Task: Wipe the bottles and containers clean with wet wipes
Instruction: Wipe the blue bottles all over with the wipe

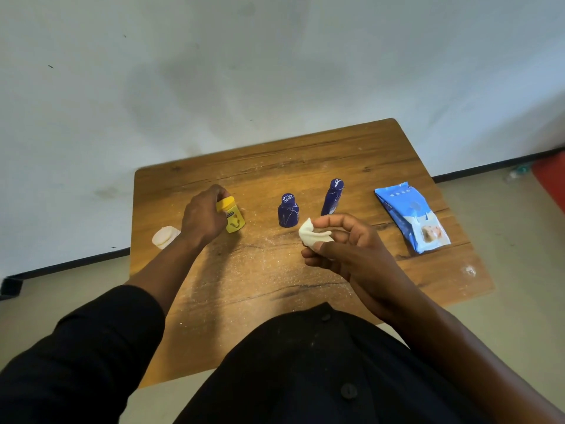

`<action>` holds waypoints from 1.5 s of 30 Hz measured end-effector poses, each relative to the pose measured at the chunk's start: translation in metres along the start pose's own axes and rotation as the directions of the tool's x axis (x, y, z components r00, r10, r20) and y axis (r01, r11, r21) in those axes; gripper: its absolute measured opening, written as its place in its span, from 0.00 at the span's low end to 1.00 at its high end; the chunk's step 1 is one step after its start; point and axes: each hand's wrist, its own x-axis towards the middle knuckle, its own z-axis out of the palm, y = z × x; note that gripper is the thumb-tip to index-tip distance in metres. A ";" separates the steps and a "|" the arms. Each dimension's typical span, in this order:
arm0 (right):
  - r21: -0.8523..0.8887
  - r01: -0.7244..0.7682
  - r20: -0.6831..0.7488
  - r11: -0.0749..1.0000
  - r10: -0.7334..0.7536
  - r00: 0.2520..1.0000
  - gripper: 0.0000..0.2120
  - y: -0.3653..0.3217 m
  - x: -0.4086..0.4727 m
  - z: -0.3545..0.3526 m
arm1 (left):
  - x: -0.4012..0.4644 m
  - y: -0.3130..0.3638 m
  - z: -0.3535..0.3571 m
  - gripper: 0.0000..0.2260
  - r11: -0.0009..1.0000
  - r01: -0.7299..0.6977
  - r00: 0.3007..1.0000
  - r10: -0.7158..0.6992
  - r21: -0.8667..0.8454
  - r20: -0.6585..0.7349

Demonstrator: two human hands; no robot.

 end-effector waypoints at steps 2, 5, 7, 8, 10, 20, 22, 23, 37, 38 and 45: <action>0.010 -0.016 -0.017 1.000 0.016 1.000 0.14 0.000 0.001 0.000 | 0.001 0.001 0.000 0.18 1.000 0.006 1.000 -0.006 -0.003 0.011; 0.003 -0.027 -0.023 1.000 0.027 0.999 0.12 0.001 0.002 -0.001 | 0.001 0.001 0.001 0.20 1.000 0.004 0.999 -0.004 -0.007 0.032; -0.002 -0.030 -0.031 1.000 0.029 0.999 0.11 0.003 0.002 -0.002 | 0.001 0.001 0.002 0.20 1.000 0.006 0.999 -0.006 -0.016 0.035; -0.001 -0.032 -0.036 0.999 0.032 0.999 0.10 0.003 0.002 -0.003 | 0.001 0.001 0.002 0.20 1.000 0.011 0.999 -0.010 -0.019 0.036; 0.004 -0.037 -0.047 0.999 0.037 0.998 0.10 0.004 0.002 -0.004 | 0.000 0.002 0.002 0.21 1.000 0.019 0.999 -0.018 -0.015 0.046; 0.017 -0.016 -0.099 1.000 0.018 0.995 0.09 0.004 -0.002 -0.017 | 0.009 0.058 0.000 0.29 0.982 -0.183 0.979 0.186 -0.051 0.080; 0.023 0.002 -0.125 1.000 0.001 0.992 0.09 0.001 -0.004 -0.023 | 0.015 0.078 0.010 0.28 0.971 -0.238 0.960 0.241 -0.034 0.144; 0.023 0.010 -0.137 1.000 -0.007 0.991 0.09 -0.001 -0.005 -0.026 | 0.018 0.086 0.017 0.28 0.967 -0.256 0.946 0.254 -0.018 0.200; 0.022 0.016 -0.263 1.000 -0.010 0.965 0.09 -0.012 -0.011 -0.073 | 0.026 0.097 0.067 0.15 0.990 -0.100 0.956 0.124 -0.101 0.268; 0.015 0.018 -0.272 1.000 -0.014 0.962 0.09 -0.013 -0.010 -0.076 | 0.024 0.099 0.065 0.14 0.984 -0.061 0.963 0.102 -0.168 0.250; -0.180 0.114 -0.264 0.977 -0.160 0.951 0.09 -0.037 0.011 -0.082 | -0.005 0.140 0.030 0.10 0.717 0.112 0.990 -0.021 -0.688 0.139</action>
